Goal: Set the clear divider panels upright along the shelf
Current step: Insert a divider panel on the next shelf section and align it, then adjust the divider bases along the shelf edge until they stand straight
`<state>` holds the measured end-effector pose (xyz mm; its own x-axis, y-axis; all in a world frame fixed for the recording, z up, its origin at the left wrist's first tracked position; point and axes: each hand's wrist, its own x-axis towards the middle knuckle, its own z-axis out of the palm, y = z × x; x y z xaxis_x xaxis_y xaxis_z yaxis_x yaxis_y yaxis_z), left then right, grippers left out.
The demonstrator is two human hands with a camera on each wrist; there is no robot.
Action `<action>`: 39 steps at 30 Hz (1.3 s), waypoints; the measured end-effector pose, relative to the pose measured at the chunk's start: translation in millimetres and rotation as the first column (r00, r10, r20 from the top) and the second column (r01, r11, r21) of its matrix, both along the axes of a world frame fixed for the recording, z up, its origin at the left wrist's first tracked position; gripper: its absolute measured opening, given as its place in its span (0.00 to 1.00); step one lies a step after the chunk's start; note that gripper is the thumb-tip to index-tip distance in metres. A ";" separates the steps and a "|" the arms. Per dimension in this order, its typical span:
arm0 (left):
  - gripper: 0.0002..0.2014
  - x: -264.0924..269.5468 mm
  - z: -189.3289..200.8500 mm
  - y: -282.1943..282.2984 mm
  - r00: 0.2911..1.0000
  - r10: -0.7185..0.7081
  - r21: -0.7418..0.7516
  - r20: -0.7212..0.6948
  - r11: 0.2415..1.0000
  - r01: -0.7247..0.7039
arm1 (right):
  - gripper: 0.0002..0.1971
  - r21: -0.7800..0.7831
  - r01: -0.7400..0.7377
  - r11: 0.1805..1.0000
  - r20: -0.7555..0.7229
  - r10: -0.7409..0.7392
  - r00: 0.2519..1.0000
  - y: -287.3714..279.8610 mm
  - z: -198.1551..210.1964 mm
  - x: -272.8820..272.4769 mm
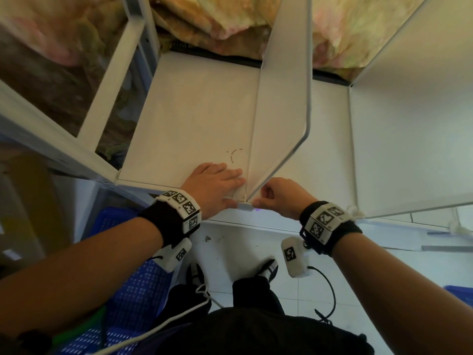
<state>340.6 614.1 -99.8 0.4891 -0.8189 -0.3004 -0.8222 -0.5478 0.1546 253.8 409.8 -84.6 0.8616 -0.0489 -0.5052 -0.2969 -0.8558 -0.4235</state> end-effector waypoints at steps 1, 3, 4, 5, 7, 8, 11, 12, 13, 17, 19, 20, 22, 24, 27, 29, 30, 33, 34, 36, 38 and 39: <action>0.32 0.2 1.5 -1.3 1.000 -0.002 0.007 -0.006 1.000 0.002 | 0.16 0.003 -0.004 1.000 -0.006 0.004 1.000 0.2 2.1 -1.5; 0.32 -0.8 4.1 -2.8 1.000 -0.007 0.018 -0.013 1.000 0.007 | 0.14 0.016 0.017 1.000 0.009 -0.017 1.000 3.4 6.0 -6.8; 0.32 -1.5 5.6 -4.2 1.000 -0.007 0.016 -0.012 1.000 0.007 | 0.13 0.017 0.038 0.999 0.035 -0.039 0.999 5.3 8.1 -11.2; 0.32 -2.8 7.3 -4.7 1.000 -0.006 0.017 -0.011 1.000 0.006 | 0.11 0.024 0.058 0.998 0.065 -0.060 0.996 8.7 10.5 -17.1; 0.34 -8.6 10.8 -3.1 1.000 0.010 0.014 -0.014 1.000 -0.010 | 0.07 0.057 0.076 0.995 0.134 -0.083 0.988 15.6 12.9 -32.5; 0.35 -11.8 11.7 0.0 0.999 0.022 0.012 -0.025 1.000 -0.021 | 0.06 0.074 0.074 0.995 0.159 -0.085 0.984 18.1 13.7 -42.2; 0.33 -21.7 9.0 19.1 0.999 0.019 -0.077 -0.047 0.997 -0.023 | 0.04 0.089 0.090 0.992 0.165 -0.103 0.981 16.2 13.1 -82.0; 0.29 -25.0 9.4 24.6 0.999 0.003 -0.127 -0.049 0.992 -0.009 | 0.04 0.067 0.113 0.991 0.139 -0.121 0.983 10.7 11.1 -99.0; 0.25 -27.1 12.3 29.2 0.998 -0.006 -0.176 -0.068 0.984 -0.006 | 0.06 0.040 0.134 0.990 0.094 -0.138 0.986 4.0 8.1 -115.3; 0.14 -52.2 35.3 19.5 0.963 -0.129 -0.237 -0.236 0.969 0.072 | 0.08 -0.009 0.279 0.960 -0.012 -0.279 0.960 -45.1 -2.2 -183.2; 0.10 -67.8 41.3 5.4 0.949 -0.208 -0.236 -0.235 0.960 0.152 | 0.11 -0.021 0.382 0.924 0.031 -0.381 0.924 -78.4 2.7 -205.5; 0.09 -76.4 43.3 -4.4 0.944 -0.234 -0.243 -0.235 0.954 0.176 | 0.12 -0.039 0.415 0.909 0.063 -0.412 0.909 -96.6 8.6 -213.4; 0.08 -92.6 45.6 -28.8 0.939 -0.239 -0.248 -0.245 0.952 0.178 | 0.12 -0.070 0.441 0.895 0.119 -0.431 0.894 -132.4 20.8 -222.1; 0.08 -106.5 48.4 -55.3 0.941 -0.225 -0.257 -0.255 0.953 0.158 | 0.11 -0.066 0.440 0.896 0.160 -0.426 0.890 -161.2 30.5 -220.9; 0.16 -125.7 45.2 -106.6 0.955 -0.145 -0.300 -0.259 0.952 0.063 | 0.12 -0.033 0.397 0.917 0.187 -0.385 0.904 -200.2 36.4 -214.5; 0.22 -134.2 38.6 -138.3 0.960 -0.054 -0.302 -0.275 0.953 -0.033 | 0.14 -0.012 0.353 0.936 0.179 -0.345 0.921 -217.7 35.2 -205.3; 0.24 -138.8 34.4 -154.5 0.959 0.006 -0.290 -0.283 0.953 -0.092 | 0.14 -0.002 0.322 0.947 0.164 -0.317 0.934 -225.9 33.9 -200.7; 0.33 -152.2 19.8 -187.9 0.951 0.126 -0.285 -0.283 0.936 -0.209 | 0.14 0.027 0.205 0.978 0.117 -0.207 0.971 -239.0 28.0 -178.4; 0.35 -155.8 14.3 -195.4 0.950 0.157 -0.285 -0.269 0.929 -0.234 | 0.14 0.030 0.160 0.987 0.099 -0.162 0.982 -240.2 26.9 -169.7; 0.37 -161.6 8.4 -206.4 0.941 0.223 -0.262 -0.254 0.921 -0.289 | 0.15 0.019 0.053 0.998 0.067 -0.054 0.996 -239.8 27.3 -151.4; 0.40 -165.7 5.4 -215.3 0.935 0.257 -0.196 -0.245 0.931 -0.307 | 0.17 -0.004 -0.039 0.999 0.032 0.039 0.999 -238.2 25.0 -136.5; 0.41 -165.5 4.0 -219.4 0.941 0.254 -0.165 -0.222 0.942 -0.293 | 0.18 -0.017 -0.071 0.997 0.013 0.072 0.997 -237.3 22.9 -131.0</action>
<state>175.1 394.7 -95.8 0.6504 -0.7129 -0.2622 -0.5874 -0.6909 0.4213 122.8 172.4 -61.7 0.8702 0.0051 -0.4927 -0.2288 -0.8815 -0.4131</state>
